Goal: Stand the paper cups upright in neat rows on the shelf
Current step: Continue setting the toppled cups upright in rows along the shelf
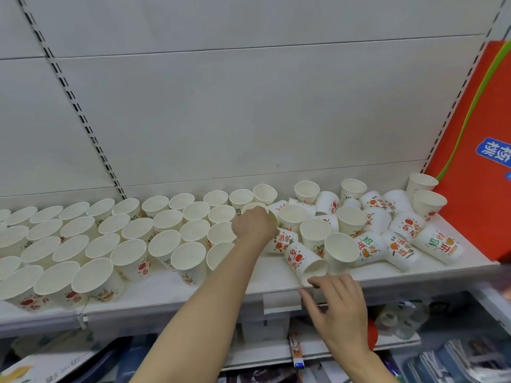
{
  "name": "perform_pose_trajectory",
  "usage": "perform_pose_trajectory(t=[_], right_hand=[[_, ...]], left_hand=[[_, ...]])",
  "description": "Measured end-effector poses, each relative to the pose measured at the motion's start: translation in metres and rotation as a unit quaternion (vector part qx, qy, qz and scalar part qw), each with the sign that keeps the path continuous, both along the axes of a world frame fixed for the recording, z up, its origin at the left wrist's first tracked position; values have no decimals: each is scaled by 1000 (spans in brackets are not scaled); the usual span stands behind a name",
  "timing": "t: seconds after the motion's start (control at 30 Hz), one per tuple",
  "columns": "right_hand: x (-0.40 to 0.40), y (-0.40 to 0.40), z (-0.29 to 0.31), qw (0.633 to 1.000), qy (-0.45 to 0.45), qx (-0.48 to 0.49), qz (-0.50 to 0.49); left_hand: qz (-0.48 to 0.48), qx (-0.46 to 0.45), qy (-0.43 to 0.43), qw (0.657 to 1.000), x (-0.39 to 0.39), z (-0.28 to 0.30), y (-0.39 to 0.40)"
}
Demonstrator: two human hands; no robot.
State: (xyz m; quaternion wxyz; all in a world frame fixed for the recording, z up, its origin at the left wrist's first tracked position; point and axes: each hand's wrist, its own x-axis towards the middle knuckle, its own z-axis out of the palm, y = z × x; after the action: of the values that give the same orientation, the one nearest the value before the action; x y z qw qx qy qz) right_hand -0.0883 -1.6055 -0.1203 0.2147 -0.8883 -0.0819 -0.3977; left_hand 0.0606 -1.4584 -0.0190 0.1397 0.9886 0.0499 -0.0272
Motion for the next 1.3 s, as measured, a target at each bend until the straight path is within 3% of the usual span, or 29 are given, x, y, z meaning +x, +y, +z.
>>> perform_pose_trajectory(t=[0.17, 0.43, 0.6, 0.8, 1.1, 1.3], right_hand=[[8, 7, -1, 996, 48, 35, -65], [21, 39, -1, 988, 67, 105, -90], [29, 53, 12, 990, 67, 98, -71], [38, 62, 13, 984, 116, 16, -133], [58, 39, 11, 990, -9, -102, -98], [69, 36, 33, 996, -12, -52, -67]], left_hand=[[-23, -10, -66, 998, -6, 5, 15], [-153, 163, -164, 961, -38, -7, 48], [-180, 162, -165, 956, -41, -8, 58], [-200, 176, -168, 949, -42, -9, 59], [-230, 154, -194, 941, -46, -6, 72], [-240, 111, -212, 941, -43, -5, 80]])
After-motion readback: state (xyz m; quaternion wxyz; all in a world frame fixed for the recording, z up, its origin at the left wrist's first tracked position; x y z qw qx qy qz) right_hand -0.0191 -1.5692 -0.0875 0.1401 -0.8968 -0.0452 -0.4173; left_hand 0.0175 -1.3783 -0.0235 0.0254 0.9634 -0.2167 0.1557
